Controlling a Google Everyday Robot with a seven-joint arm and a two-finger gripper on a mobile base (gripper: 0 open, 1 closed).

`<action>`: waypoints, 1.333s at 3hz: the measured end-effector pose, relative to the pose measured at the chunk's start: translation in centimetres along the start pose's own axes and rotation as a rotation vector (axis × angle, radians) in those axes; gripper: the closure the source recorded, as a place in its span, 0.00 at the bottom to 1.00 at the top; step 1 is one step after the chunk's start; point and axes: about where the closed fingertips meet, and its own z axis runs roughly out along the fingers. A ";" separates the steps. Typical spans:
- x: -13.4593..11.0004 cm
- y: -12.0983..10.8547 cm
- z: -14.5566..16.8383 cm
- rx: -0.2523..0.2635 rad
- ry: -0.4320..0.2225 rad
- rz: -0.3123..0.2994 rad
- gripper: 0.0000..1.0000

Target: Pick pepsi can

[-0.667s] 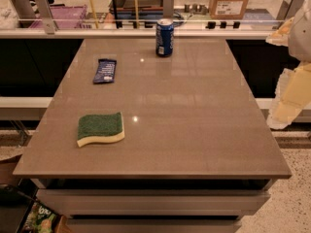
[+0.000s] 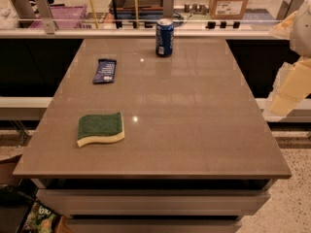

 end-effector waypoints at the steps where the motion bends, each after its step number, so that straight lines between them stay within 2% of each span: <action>1: 0.0 -1.7 0.6 0.047 -0.082 0.081 0.00; 2: -0.1 -3.8 1.6 0.098 -0.176 0.162 0.00; 4: 0.0 -9.8 4.5 0.206 -0.388 0.300 0.00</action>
Offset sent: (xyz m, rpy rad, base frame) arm 0.0761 -0.0179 -0.0031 0.3435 -0.2091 -0.1848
